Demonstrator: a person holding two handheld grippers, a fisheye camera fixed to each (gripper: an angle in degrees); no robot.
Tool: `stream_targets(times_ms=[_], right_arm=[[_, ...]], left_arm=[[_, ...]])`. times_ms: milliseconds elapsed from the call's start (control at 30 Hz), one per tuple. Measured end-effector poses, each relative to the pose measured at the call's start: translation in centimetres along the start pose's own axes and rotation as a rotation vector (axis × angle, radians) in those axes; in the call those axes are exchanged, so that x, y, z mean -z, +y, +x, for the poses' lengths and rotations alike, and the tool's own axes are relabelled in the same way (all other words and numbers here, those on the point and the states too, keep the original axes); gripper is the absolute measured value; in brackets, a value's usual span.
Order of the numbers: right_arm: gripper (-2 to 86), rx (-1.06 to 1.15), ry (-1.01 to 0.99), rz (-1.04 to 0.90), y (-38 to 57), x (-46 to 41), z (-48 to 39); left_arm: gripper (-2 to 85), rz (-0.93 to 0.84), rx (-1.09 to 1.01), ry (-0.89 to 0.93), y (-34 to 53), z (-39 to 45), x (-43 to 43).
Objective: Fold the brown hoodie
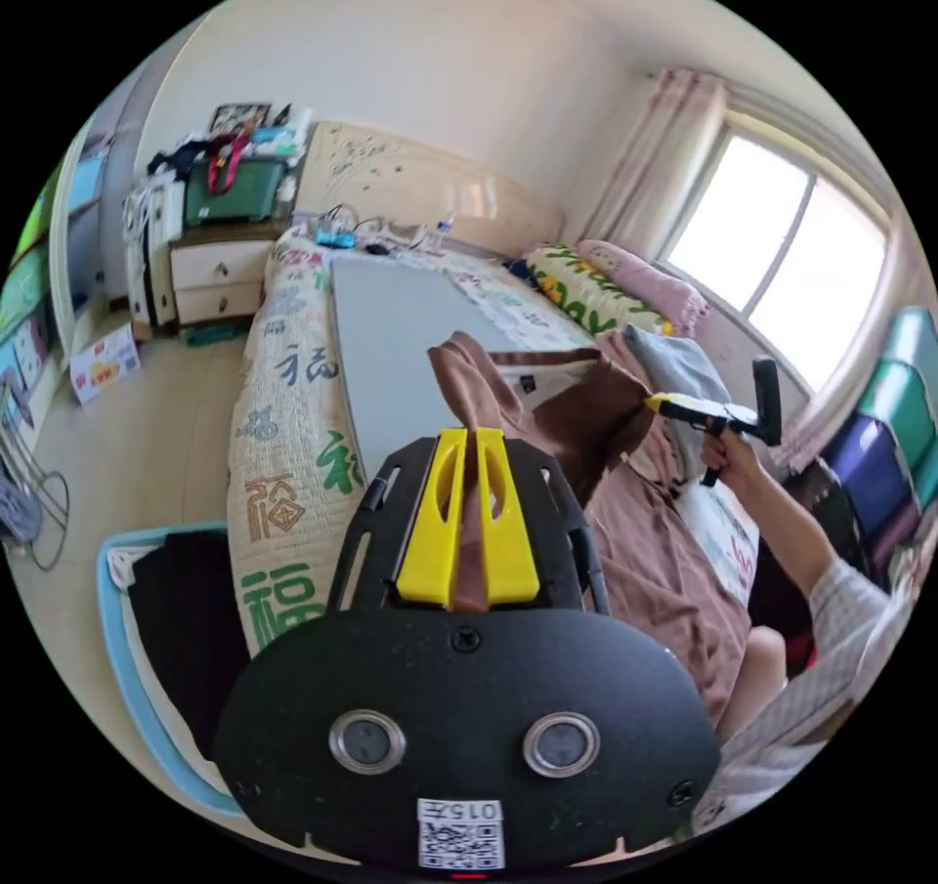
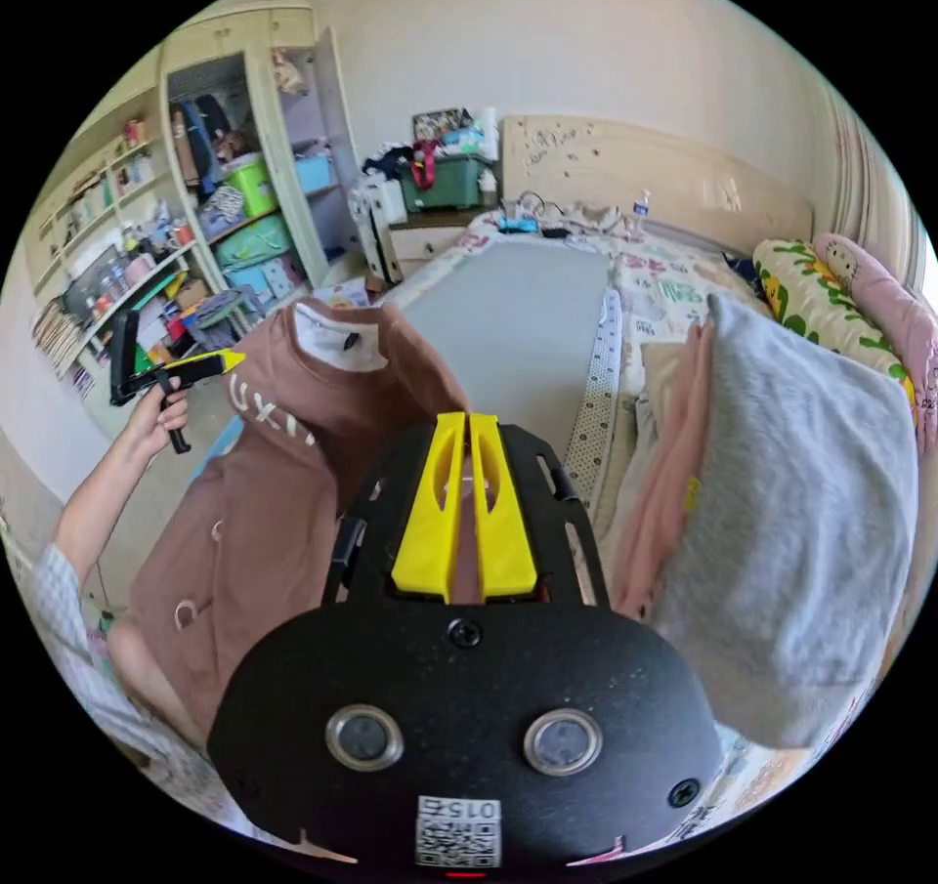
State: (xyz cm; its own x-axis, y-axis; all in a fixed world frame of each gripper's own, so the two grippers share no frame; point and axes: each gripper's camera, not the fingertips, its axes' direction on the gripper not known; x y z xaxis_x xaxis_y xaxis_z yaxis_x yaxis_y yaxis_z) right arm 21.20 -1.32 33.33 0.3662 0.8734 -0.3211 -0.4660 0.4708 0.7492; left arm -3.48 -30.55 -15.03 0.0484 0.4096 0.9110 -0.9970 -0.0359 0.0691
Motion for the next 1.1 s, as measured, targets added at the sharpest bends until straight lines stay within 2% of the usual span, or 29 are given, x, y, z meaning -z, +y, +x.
stream_targets(times_ms=[67, 167, 267, 367, 433, 567, 667, 767, 900, 967, 1033, 1100], right_arm=[[-0.9, 0.008, -0.05, 0.039, 4.4, 4.6, -0.7], [-0.9, 0.004, -0.131, -0.002, 13.2, 9.0, -1.4], [-0.8, 0.038, -0.238, -0.217, 21.3, 8.0, -2.5], [-0.5, 0.07, -0.165, -0.4, 26.1, 6.0, -3.6], [0.2, 0.058, -0.105, -0.396, 26.7, 6.5, -3.5], [6.6, 0.02, -0.159, -0.305, 24.4, 8.1, -3.5], [8.1, 0.103, -0.239, -0.277, 22.9, 6.7, -5.6], [9.2, 0.238, -0.26, -0.368, 22.4, 2.8, -8.3], [11.2, 0.364, -0.146, -0.468, 24.0, -1.5, -9.4], [11.8, 0.404, -0.118, -0.435, 24.7, -1.0, -9.4], [11.9, 0.383, -0.098, -0.402, 25.1, -0.6, -8.5], [11.4, 0.221, -0.133, -0.389, 25.0, -1.2, -5.6]], left_arm=[[-0.2, 0.023, -0.09, 0.019, 3.2, 2.9, 3.8], [-0.1, 0.008, -0.194, 0.104, 10.3, 6.8, 8.8], [0.1, -0.124, -0.287, 0.196, 18.4, 9.8, 10.4], [0.7, -0.341, -0.313, 0.203, 24.3, 11.3, 9.5], [1.5, -0.381, -0.292, 0.162, 25.7, 11.5, 10.0], [6.3, -0.287, -0.156, 0.154, 24.1, 10.3, 13.6], [8.1, -0.257, -0.101, 0.128, 23.3, 10.0, 14.0], [8.8, -0.273, -0.144, 0.187, 23.4, 10.9, 12.5], [10.2, -0.282, -0.098, 0.228, 25.9, 10.0, 11.2], [11.0, -0.324, -0.117, 0.197, 26.7, 9.4, 11.4], [11.6, -0.347, -0.107, 0.12, 26.8, 8.1, 11.7], [11.6, -0.355, 0.093, 0.145, 27.0, 4.0, 11.4]])
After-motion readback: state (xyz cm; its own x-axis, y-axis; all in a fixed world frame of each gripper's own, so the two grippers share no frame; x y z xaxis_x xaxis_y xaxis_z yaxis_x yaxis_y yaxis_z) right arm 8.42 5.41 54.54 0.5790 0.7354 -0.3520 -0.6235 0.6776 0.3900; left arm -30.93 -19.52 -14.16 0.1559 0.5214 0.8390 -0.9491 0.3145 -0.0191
